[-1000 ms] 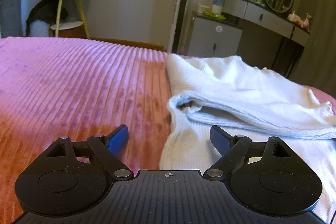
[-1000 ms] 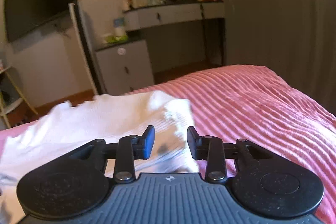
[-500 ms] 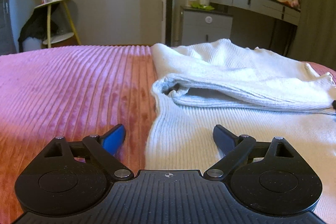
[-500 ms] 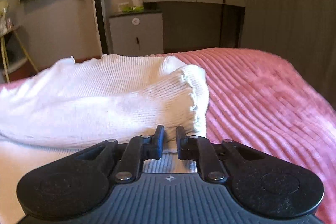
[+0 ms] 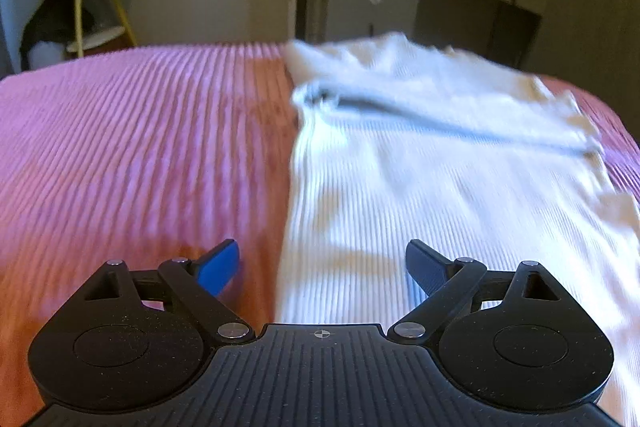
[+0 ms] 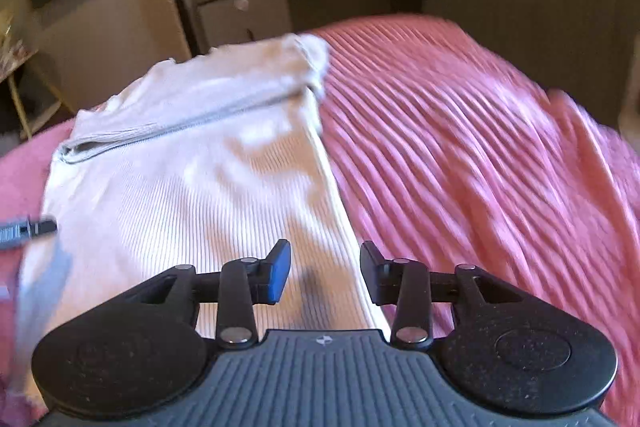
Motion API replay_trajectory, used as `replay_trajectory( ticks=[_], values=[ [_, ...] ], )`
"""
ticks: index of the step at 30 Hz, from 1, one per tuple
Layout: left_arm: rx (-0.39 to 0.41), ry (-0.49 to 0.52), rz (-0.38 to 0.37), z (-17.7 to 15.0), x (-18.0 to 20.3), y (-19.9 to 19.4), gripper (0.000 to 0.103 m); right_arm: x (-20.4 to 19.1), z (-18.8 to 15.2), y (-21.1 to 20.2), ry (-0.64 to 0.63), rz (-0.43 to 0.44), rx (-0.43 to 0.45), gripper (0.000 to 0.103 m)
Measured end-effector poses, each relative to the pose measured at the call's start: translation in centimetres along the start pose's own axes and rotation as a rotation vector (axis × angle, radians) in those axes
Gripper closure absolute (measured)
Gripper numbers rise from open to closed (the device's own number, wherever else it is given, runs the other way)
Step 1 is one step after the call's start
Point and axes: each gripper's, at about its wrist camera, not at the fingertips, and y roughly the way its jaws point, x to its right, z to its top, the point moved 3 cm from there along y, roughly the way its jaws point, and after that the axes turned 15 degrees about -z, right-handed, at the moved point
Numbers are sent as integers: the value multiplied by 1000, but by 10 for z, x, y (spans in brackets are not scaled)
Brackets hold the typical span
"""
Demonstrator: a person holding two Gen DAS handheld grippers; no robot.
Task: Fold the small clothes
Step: 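Grasp the ruffled hem edge with the left gripper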
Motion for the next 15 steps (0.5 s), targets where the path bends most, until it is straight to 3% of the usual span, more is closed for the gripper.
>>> replay_trajectory(
  ticks=[6, 15],
  values=[
    [-86, -107, -42, -30, -7, -42, 9, 26, -9, -24, 39, 68, -33, 54],
    [-139, -253, -51, -41, -14, -69, 12, 45, -29, -21, 76, 129, -163, 54]
  ],
)
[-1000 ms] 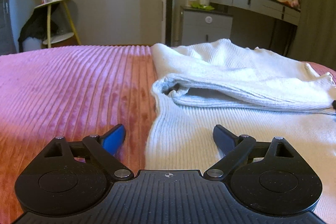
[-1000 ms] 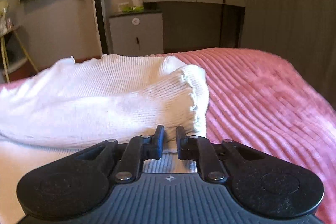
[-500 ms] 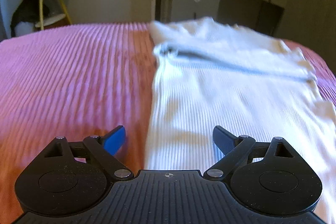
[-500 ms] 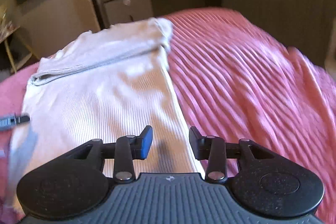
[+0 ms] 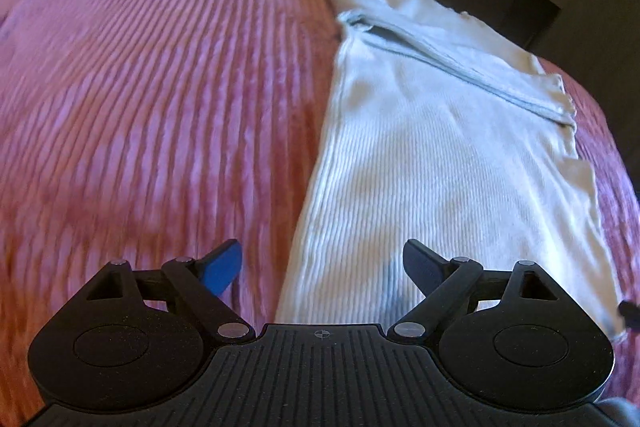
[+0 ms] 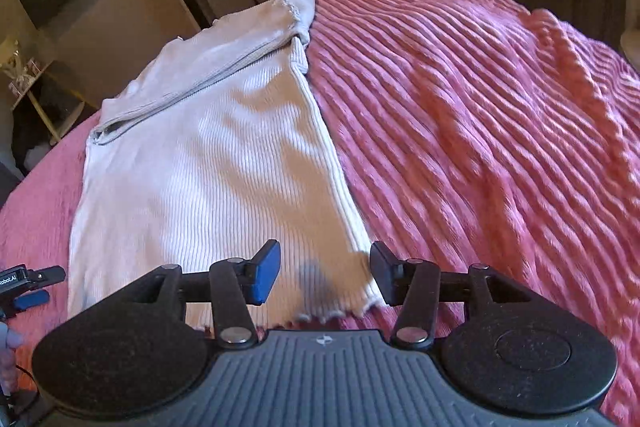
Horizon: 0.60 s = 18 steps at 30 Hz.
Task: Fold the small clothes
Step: 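Grasp the ruffled hem edge with the left gripper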
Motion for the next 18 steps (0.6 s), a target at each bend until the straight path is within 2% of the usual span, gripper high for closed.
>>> replay_trajectory(
  ticks=[2, 5, 7, 10, 11, 14, 15, 18],
  values=[
    [-15, -68, -26, -1, -7, -1, 14, 6, -1, 1, 22, 10, -5, 54],
    [-56, -166, -61, -4, -19, 3, 24, 14, -1, 10, 36, 5, -38, 54],
    [-89, -187, -50, -8, -23, 8, 29, 16, -1, 15, 51, 31, -65, 54],
    [-131, -166, -40, -10, -20, 16, 33, 15, 0, 21, 38, 31, -85, 55],
    [-140, -154, -30, -10, -17, 18, 35, 14, 0, 23, 32, 38, -88, 57],
    [-161, -138, -33, -13, -14, 20, 43, 13, -1, 23, 33, 66, -89, 78],
    [-170, -139, -32, -14, -14, 22, 50, 14, -1, 23, 38, 78, -91, 84],
    [-178, -155, -32, -15, -15, 24, 55, 18, -3, 24, 65, 116, -97, 85]
  ],
)
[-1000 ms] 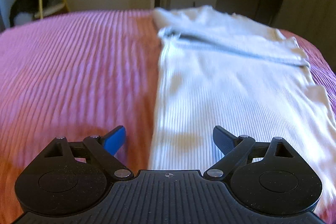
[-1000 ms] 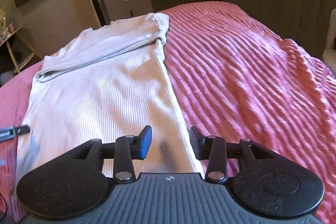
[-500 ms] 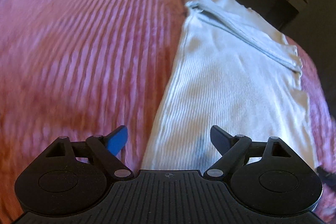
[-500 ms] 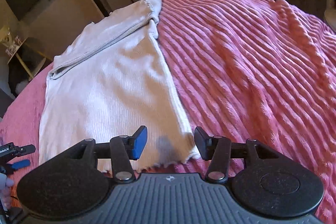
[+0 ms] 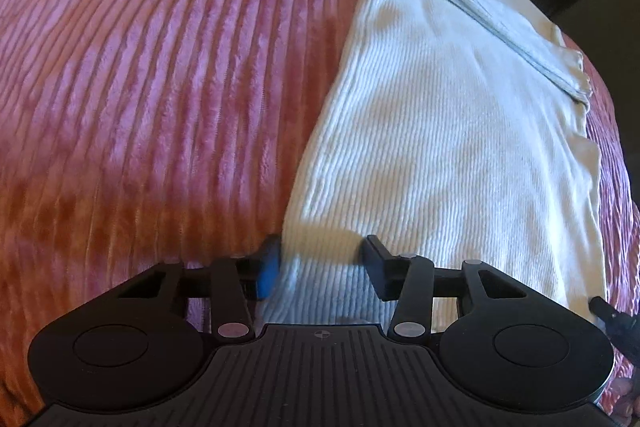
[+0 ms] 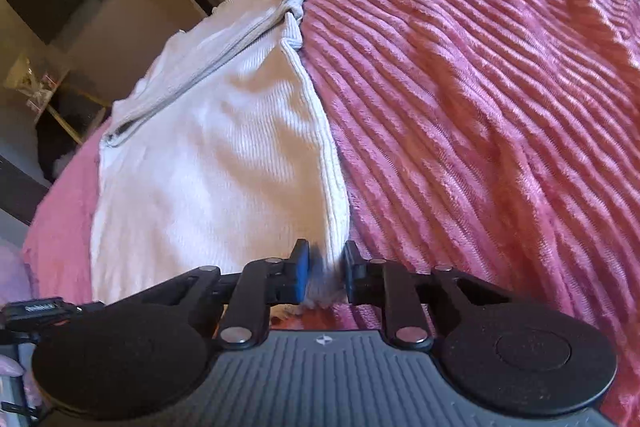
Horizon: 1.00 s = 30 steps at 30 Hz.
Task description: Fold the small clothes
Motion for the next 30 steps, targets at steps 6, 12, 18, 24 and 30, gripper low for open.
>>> replay_trajectory(
  ticks=[6, 12, 18, 24, 30],
  values=[
    [-5, -8, 25, -1, -1, -3, 51, 3, -1, 5, 23, 32, -29, 80],
    [-21, -19, 0, 1, 0, 2, 69, -1, -2, 8, -18, 48, -37, 83],
    [13, -2, -70, 1, 5, -10, 92, -5, 1, 2, -38, 83, -7, 92],
    [74, 44, -201, 2, 19, -38, 92, -2, 8, -7, 41, 144, 12, 93],
    [146, 44, -290, 15, 24, -64, 93, -18, 24, -24, 111, 199, 73, 94]
  ],
)
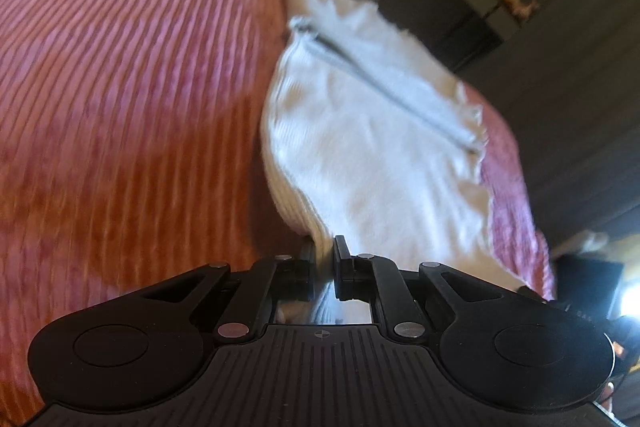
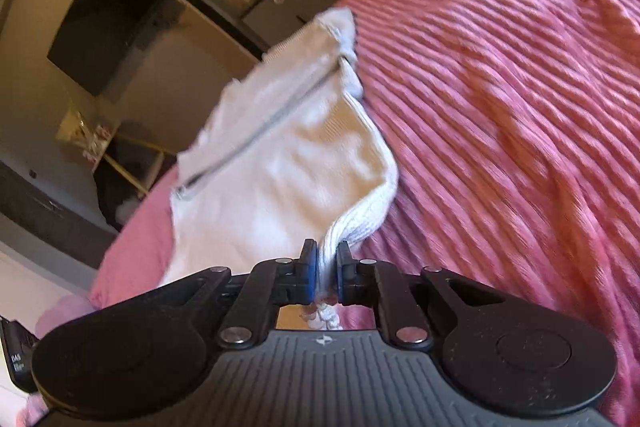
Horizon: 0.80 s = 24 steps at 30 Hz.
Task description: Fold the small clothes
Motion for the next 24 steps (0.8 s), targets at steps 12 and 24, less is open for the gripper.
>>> replay_trajectory(
  ticks=[12, 24],
  values=[
    [128, -16, -90, 75, 15, 2, 93, -39, 61, -3, 115, 35, 177, 95],
    [166, 14, 69, 160, -16, 91, 93, -43, 146, 109, 65, -95, 273, 95]
  ],
)
